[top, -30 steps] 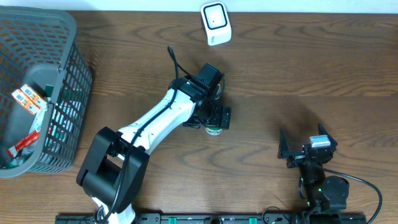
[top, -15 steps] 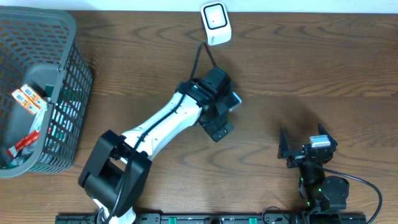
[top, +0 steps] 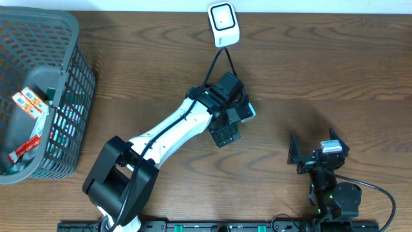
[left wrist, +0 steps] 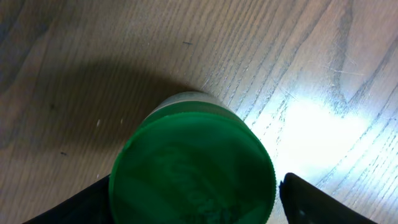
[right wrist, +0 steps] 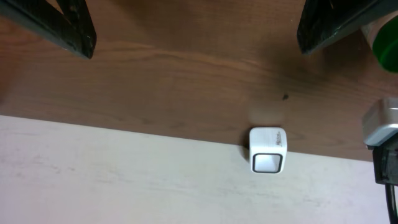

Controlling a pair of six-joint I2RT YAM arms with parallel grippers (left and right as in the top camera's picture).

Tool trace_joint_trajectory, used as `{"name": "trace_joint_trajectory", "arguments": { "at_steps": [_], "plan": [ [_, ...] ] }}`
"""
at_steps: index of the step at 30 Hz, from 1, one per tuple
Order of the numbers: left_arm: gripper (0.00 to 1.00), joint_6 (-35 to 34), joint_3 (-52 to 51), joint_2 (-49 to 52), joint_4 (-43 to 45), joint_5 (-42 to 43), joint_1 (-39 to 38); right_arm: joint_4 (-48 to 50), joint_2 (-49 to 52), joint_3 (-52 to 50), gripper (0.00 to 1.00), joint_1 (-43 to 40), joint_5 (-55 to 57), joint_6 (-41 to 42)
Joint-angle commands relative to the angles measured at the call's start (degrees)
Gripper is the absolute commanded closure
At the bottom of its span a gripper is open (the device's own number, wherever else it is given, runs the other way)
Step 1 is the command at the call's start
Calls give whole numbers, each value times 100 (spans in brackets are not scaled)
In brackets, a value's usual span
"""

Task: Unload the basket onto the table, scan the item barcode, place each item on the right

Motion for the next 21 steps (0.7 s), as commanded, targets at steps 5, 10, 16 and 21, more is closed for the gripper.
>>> {"name": "trace_joint_trajectory", "arguments": {
  "at_steps": [5, 10, 16, 21],
  "plan": [
    [27, -127, 11, -157, -17, 59, 2, -15, -9, -7, 1, 61, -28, 68],
    [38, -1012, 15, -203, -15, 57, 2, -15, -9, -7, 1, 61, -28, 68],
    [40, -3873, 20, -420, -2, -214, 4, -15, -9, -7, 1, 61, -31, 68],
    [40, -6625, 17, -444, -59, -245, -26, -15, -7, -7, 1, 61, -28, 68]
  ]
}}
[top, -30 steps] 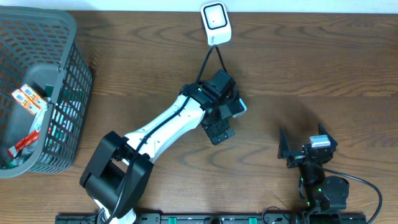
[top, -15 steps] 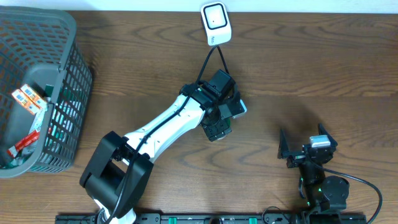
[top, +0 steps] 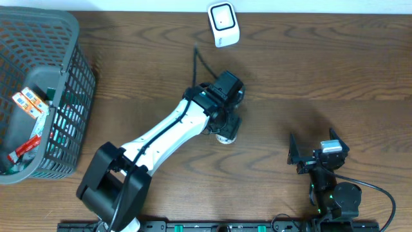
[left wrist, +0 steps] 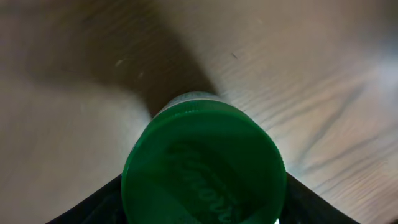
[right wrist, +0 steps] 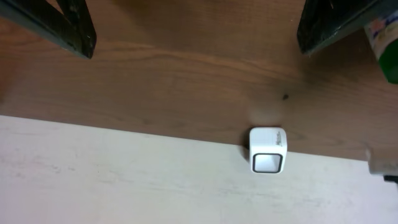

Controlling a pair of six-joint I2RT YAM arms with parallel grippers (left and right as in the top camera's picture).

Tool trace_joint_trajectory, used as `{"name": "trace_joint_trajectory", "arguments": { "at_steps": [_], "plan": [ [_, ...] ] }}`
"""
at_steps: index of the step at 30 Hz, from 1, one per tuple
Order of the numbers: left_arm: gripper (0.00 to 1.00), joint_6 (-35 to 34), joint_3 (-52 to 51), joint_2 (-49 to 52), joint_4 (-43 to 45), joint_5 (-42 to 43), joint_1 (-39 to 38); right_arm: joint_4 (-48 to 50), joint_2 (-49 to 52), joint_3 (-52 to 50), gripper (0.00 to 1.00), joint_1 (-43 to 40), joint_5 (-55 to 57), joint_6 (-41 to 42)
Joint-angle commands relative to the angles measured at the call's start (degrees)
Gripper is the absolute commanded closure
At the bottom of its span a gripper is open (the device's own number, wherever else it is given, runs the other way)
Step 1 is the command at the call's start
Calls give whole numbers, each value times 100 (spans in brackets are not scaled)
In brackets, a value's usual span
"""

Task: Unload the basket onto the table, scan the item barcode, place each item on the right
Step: 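Lower the jar onto the table center and open the left gripper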

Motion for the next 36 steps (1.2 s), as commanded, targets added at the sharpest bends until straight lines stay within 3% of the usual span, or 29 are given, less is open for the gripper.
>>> {"name": "trace_joint_trajectory", "arguments": {
  "at_steps": [1, 6, 7, 11, 16, 22, 36],
  "plan": [
    [40, -2653, 20, -170, -9, -90, -24, -15, -9, -7, 1, 61, -28, 68],
    [39, -3073, 20, -164, 20, -157, -24, -15, -7, -7, 1, 61, -28, 68],
    [34, -3073, 17, -162, 20, -157, -24, -15, -9, -7, 1, 61, -28, 68],
    [1, -3062, 15, -162, 15, -155, -24, -15, -7, -7, 1, 61, -28, 68],
    [2, -2924, 17, -166, 20, -151, -22, -15, -9, -7, 1, 61, -28, 68],
    [2, -1982, 188, -177, 15, -146, 2, -15, -9, -7, 1, 61, -28, 68],
    [2, -1705, 151, -216, -485, -350, -79, -15, -7, -7, 1, 61, -28, 68]
  ]
}}
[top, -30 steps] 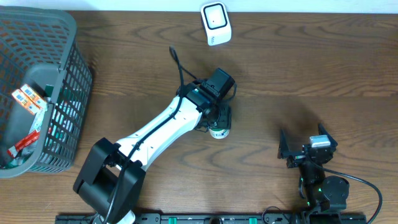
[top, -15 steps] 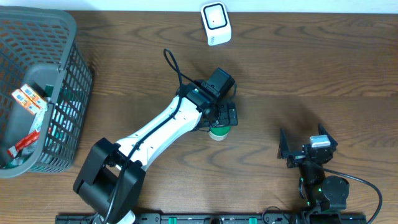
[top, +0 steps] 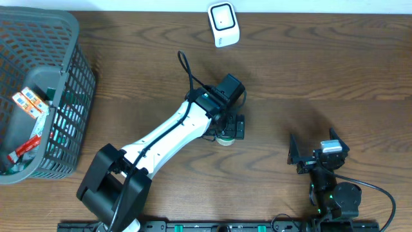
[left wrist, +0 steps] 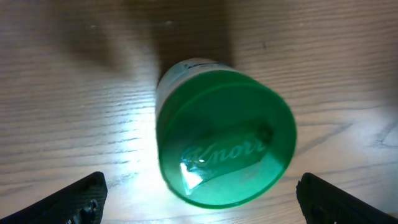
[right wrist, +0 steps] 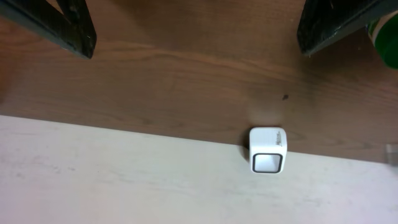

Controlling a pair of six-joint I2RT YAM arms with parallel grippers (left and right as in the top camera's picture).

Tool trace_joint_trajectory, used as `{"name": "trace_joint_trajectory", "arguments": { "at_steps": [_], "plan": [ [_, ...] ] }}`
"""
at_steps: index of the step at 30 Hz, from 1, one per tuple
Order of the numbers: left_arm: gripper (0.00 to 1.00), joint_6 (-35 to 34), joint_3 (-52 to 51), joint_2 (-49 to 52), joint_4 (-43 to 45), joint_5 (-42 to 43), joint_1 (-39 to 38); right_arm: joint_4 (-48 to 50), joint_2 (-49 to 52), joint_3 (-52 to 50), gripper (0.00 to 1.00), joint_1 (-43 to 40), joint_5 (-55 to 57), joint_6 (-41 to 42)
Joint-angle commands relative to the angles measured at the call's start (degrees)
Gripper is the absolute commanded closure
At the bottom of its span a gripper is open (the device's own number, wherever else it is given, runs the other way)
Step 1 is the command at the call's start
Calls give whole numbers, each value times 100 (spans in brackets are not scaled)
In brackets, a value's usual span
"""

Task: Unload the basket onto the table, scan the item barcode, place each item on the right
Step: 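Lower the jar onto the table center and open the left gripper, then retract the left gripper beside the basket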

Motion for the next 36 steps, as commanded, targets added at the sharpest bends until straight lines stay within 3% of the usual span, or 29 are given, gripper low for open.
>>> {"name": "trace_joint_trajectory", "arguments": {
  "at_steps": [1, 8, 11, 22, 36],
  "plan": [
    [2, 199, 153, -254, -35, -229, 94, -15, -9, -7, 1, 61, -28, 68],
    [2, 205, 286, -1187, -81, -890, 723, -15, -9, -7, 1, 61, -28, 68],
    [2, 85, 286, -1639, -398, -1071, 1351, -15, -9, -7, 1, 61, -28, 68],
    [2, 212, 212, -1672, -1215, -1086, 3115, -15, -9, -7, 1, 61, -28, 68],
    [2, 389, 212, -1672, -1257, -1084, 3449, -15, -9, -7, 1, 61, -28, 68]
  ]
}}
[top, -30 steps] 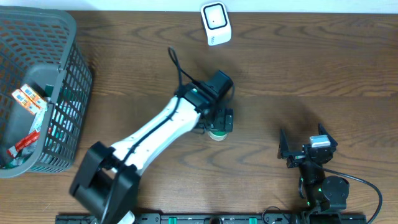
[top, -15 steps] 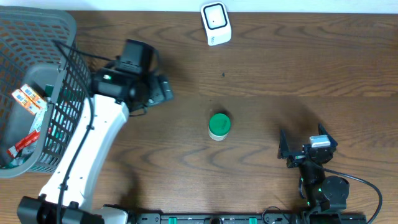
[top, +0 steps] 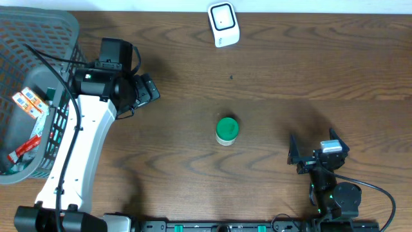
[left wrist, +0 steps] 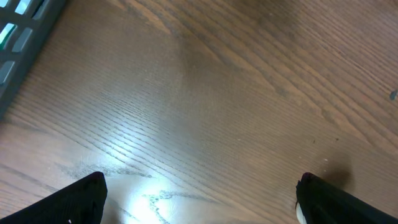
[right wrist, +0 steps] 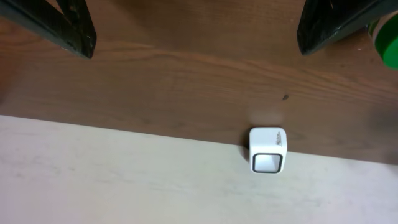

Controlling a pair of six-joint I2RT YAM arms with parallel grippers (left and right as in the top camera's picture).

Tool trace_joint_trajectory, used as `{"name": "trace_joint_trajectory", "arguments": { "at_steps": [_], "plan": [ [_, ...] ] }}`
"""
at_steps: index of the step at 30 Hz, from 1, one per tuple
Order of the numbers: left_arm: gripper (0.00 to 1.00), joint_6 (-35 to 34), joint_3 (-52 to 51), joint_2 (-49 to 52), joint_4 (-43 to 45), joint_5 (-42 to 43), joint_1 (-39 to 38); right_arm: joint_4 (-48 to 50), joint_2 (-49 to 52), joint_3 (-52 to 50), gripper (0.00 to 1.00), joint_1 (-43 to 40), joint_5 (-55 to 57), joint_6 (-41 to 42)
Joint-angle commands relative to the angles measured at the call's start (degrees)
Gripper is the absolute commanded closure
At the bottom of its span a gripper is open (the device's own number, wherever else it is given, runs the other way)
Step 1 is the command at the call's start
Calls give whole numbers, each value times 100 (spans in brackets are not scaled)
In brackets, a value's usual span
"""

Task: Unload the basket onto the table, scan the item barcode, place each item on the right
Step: 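Retract the left gripper beside the basket, then reach the right gripper over the green-lidded jar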

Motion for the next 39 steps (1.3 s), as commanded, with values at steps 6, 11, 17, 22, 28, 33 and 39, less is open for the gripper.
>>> {"name": "trace_joint_trajectory", "arguments": {
  "at_steps": [6, 11, 17, 22, 28, 33, 39],
  "plan": [
    [2, 109, -37, 24, -22, -72, 22, -15, -9, -7, 1, 61, -28, 68],
    [2, 111, -37, 24, -22, -72, 22, -15, -9, -7, 1, 61, -28, 68],
    [2, 109, -37, 24, -22, -72, 22, -15, -9, -7, 1, 61, -28, 68],
    [2, 109, -37, 24, -22, -72, 22, 2, -9, -7, 1, 63, -170, 98],
    [2, 109, -37, 24, -22, -72, 22, 214, -4, 125, 1, 61, -1143, 487],
    [2, 109, -37, 24, -24, -72, 22, -929, 339, 1471, 1, 61, -831, 780],
    [2, 109, -37, 24, -22, -72, 22, -2933, 2033, 4046, 1, 63, -894, 863]
  ]
}}
